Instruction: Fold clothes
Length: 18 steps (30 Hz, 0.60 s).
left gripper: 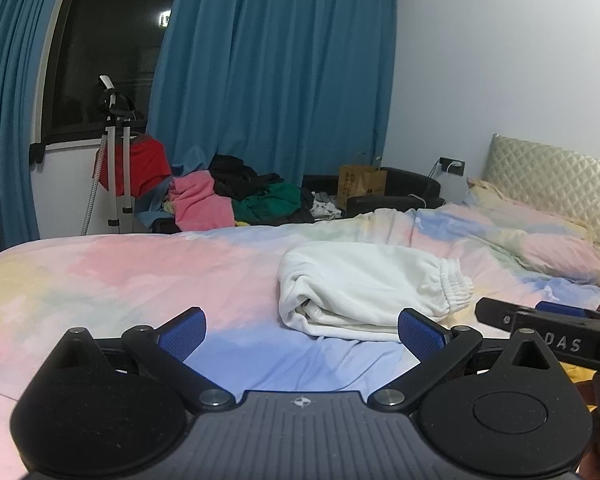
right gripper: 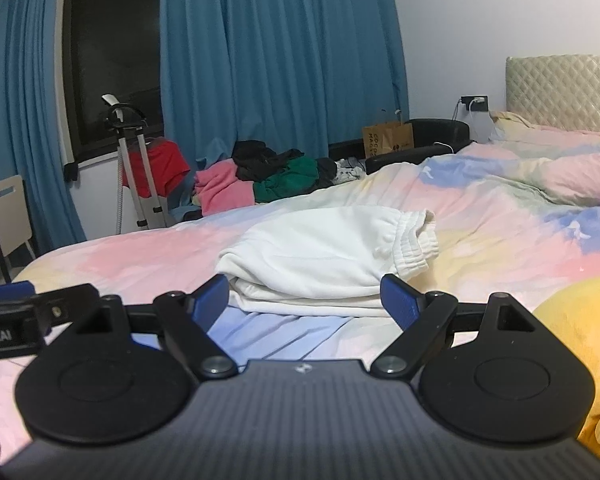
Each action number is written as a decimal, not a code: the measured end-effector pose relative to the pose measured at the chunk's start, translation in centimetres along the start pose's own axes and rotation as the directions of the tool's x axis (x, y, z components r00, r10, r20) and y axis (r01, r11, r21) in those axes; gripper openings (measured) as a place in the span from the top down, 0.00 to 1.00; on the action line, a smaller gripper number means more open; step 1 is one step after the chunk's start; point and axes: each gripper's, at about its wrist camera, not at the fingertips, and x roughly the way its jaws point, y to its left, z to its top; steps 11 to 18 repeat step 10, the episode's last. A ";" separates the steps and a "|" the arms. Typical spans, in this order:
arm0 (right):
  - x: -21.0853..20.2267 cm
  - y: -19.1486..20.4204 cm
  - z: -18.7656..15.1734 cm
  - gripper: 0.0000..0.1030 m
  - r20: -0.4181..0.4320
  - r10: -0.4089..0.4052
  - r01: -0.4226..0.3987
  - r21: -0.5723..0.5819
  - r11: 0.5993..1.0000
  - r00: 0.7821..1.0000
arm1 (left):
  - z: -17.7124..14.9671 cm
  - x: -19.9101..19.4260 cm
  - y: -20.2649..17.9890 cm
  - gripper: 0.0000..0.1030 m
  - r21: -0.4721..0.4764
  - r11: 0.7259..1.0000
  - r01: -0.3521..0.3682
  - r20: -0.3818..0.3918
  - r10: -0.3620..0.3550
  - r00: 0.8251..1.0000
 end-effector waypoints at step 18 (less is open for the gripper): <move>0.0 0.6 0.0 0.18 0.002 -0.006 0.006 -0.031 1.000 1.000 | 0.1 -0.5 -0.2 0.00 0.015 1.000 0.000 0.011 0.000 1.000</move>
